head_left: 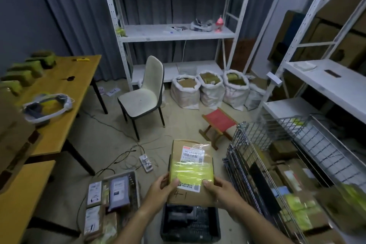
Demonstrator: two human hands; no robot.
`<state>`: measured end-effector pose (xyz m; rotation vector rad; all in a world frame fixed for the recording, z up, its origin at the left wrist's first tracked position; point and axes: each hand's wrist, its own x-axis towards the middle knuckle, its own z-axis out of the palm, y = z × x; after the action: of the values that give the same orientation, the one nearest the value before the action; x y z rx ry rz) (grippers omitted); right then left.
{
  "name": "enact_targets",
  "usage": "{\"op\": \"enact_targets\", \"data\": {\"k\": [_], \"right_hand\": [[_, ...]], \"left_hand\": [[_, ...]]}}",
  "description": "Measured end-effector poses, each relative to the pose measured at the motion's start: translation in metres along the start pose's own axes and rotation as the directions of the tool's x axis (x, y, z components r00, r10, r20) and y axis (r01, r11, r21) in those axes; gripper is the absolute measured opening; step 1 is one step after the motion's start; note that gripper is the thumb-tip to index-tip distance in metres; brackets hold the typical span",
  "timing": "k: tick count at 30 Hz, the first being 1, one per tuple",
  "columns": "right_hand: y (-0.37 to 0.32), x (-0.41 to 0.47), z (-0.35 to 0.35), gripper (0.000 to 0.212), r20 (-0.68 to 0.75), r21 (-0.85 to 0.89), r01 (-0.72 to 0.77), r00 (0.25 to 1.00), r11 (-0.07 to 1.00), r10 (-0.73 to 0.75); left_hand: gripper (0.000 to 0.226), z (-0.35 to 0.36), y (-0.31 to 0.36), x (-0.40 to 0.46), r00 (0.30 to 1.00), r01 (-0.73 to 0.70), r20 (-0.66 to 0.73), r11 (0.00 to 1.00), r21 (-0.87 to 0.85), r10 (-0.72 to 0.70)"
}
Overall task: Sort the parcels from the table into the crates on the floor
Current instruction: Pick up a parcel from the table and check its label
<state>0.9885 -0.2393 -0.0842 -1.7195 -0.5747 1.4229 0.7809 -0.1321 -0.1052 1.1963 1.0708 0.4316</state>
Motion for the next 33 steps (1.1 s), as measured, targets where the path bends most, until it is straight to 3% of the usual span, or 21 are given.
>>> {"op": "enact_targets", "data": {"k": [8,12,16,19,23,27,33], "right_hand": [[0.034,0.083,-0.002,0.020,-0.033,-0.067,-0.228,0.973,0.971,0.227],[0.058,0.147,-0.011,0.020,0.050,-0.243,-0.266,0.957,0.933,0.286],[0.095,0.231,-0.021,0.027,0.153,-0.423,-0.234,0.934,0.875,0.323],[0.132,0.296,-0.024,0.033,0.203,-0.530,-0.155,0.931,0.834,0.302],[0.167,0.368,-0.021,0.038,0.254,-0.619,0.016,0.950,0.785,0.182],[0.199,0.428,-0.018,0.042,0.290,-0.670,0.113,0.950,0.734,0.119],[0.223,0.493,-0.018,0.048,0.275,-0.654,0.178,0.961,0.736,0.012]], "left_hand": [[0.055,0.003,-0.073,0.084,0.970,0.240,0.071,0.966,-0.094,-0.234],[0.088,0.006,-0.135,0.123,0.920,0.390,0.054,0.896,-0.214,-0.388],[0.078,0.017,-0.203,0.166,0.862,0.474,0.010,0.798,-0.373,-0.507],[0.050,0.035,-0.251,0.198,0.798,0.477,-0.058,0.688,-0.547,-0.599],[0.036,0.059,-0.304,0.243,0.715,0.460,-0.096,0.568,-0.682,-0.693],[0.035,0.079,-0.338,0.282,0.679,0.362,-0.156,0.512,-0.779,-0.717],[0.045,0.112,-0.362,0.331,0.686,0.239,-0.207,0.484,-0.842,-0.698]]}}
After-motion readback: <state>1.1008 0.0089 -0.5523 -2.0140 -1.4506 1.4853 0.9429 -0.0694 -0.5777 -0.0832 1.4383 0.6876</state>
